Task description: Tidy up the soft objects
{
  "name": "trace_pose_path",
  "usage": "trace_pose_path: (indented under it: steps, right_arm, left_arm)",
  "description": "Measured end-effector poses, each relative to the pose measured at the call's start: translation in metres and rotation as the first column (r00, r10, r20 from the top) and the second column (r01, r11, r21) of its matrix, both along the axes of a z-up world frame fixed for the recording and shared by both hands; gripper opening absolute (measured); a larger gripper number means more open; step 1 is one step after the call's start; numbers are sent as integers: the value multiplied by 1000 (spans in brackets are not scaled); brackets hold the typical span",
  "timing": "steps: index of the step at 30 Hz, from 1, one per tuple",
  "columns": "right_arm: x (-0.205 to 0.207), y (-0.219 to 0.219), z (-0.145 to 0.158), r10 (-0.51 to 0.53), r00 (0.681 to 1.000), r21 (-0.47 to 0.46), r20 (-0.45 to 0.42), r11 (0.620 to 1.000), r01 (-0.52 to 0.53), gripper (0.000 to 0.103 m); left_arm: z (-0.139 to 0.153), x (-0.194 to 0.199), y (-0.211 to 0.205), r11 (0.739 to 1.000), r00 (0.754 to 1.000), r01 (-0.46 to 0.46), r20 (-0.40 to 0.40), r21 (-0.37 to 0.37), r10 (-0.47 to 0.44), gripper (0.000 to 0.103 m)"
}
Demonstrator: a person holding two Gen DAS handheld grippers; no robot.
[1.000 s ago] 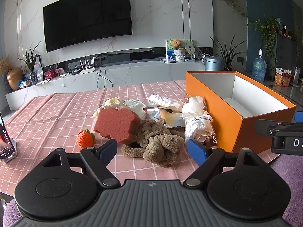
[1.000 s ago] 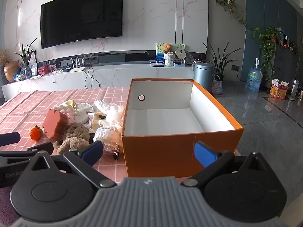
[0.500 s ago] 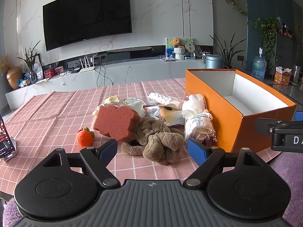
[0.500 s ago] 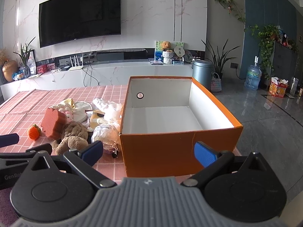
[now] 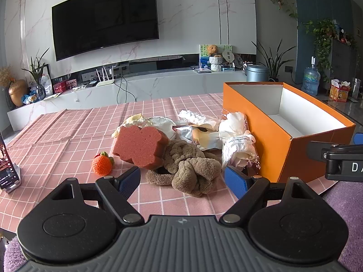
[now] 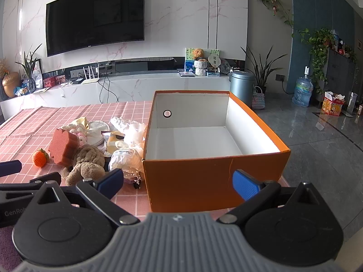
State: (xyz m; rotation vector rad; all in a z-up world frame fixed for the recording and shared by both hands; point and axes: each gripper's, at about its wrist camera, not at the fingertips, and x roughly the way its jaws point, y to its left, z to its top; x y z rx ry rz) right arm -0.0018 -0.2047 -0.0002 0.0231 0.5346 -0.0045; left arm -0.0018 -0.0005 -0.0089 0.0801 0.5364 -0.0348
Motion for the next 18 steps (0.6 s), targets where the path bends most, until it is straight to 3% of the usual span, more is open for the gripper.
trace_pose_path:
  steps: [18]
  right_arm:
    - [-1, 1, 0, 2, 1000, -2, -5, 1000, -2, 101]
  left_arm:
    - [0, 0, 0, 1000, 1000, -3, -1, -2, 3, 98]
